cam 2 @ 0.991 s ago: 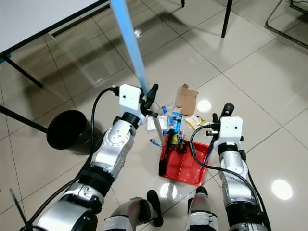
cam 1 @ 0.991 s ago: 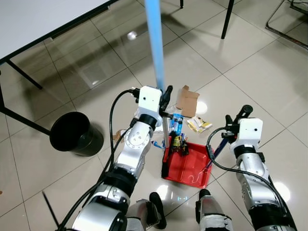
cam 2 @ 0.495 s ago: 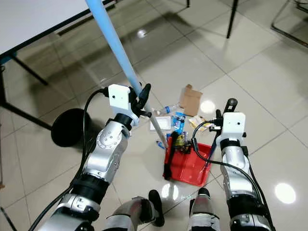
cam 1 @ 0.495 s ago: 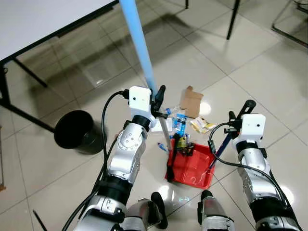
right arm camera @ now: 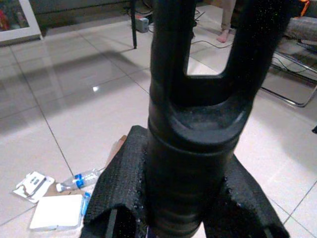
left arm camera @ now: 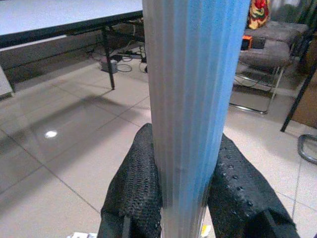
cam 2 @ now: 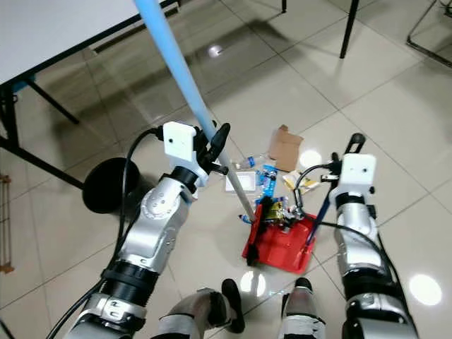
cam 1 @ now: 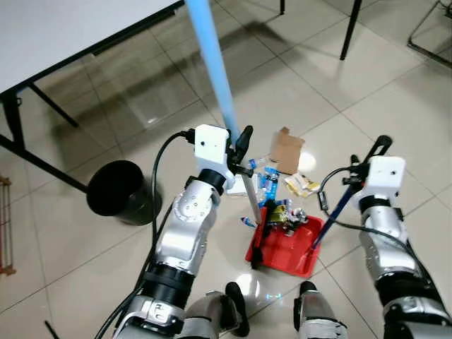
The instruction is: Sweep floor
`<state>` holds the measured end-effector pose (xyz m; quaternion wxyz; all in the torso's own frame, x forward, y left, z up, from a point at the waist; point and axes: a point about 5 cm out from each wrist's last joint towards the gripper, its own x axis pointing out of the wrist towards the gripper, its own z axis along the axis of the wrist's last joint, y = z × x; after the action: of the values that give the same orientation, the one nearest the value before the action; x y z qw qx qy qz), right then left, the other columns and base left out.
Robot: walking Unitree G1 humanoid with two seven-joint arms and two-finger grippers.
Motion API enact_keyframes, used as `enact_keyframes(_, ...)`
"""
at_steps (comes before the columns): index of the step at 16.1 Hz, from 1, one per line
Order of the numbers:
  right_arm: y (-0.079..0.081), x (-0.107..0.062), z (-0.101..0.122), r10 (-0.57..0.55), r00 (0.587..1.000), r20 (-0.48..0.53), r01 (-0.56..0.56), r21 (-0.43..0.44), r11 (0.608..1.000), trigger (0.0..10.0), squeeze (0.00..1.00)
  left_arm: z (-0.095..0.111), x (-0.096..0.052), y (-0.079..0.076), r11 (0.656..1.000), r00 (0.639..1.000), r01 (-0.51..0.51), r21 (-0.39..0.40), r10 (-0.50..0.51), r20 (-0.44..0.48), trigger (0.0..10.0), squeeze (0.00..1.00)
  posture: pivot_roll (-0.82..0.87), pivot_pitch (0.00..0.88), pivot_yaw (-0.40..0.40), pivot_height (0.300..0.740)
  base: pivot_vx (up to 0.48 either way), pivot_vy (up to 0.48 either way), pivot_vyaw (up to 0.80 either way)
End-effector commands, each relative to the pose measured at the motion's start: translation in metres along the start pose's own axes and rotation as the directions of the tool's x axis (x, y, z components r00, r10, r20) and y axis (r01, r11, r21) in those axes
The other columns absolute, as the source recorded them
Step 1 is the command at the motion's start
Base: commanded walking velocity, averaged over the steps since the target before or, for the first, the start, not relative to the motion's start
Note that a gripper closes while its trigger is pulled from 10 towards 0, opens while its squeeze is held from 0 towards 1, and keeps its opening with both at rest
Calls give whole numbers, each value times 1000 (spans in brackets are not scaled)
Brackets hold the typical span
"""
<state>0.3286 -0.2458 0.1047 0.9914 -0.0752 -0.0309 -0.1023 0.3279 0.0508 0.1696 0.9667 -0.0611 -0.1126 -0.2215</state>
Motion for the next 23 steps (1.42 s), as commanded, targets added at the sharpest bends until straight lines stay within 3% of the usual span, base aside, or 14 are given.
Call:
enact_keyframes(1, -9, -8, -18, -41, 996, -86, 40, -12, 999, 10000, 0, 3, -5, 10, 1000, 1000, -19, 0, 19, 3, 10000, 0, -154, 256, 256, 740, 0, 0, 0)
enact_keyframes(6, -18, -3, -15, -64, 995, -75, 63, -18, 998, 10000, 0, 11, -12, 27, 998, 999, -48, 34, 48, -4, 10000, 0, -148, 261, 257, 740, 0, 0, 0)
enact_keyframes(10, -11, -4, -18, -47, 996, -81, 45, -16, 999, 10000, 0, 19, -24, 57, 980, 991, -136, 142, 135, 22, 10000, 0, -144, 251, 254, 740, 0, 0, 0)
enact_keyframes(14, -11, -4, -19, -39, 996, -82, 38, -16, 999, 10000, 0, 23, -34, 81, 959, 979, -202, 198, 201, 26, 10000, 0, -143, 244, 245, 740, 0, 0, 0)
enact_keyframes(18, -12, -3, -17, -39, 997, -73, 38, -13, 999, 10000, 0, 27, -44, 87, 956, 973, -232, 180, 229, 39, 10000, 0, -143, 248, 237, 740, 0, 0, 0)
enact_keyframes(23, -4, -1, -6, -14, 1000, -22, 15, 39, 999, 10000, 0, 15, -70, 95, 932, 952, -301, 204, 307, -2, 10000, 0, -148, 249, 214, 740, 0, 0, 0)
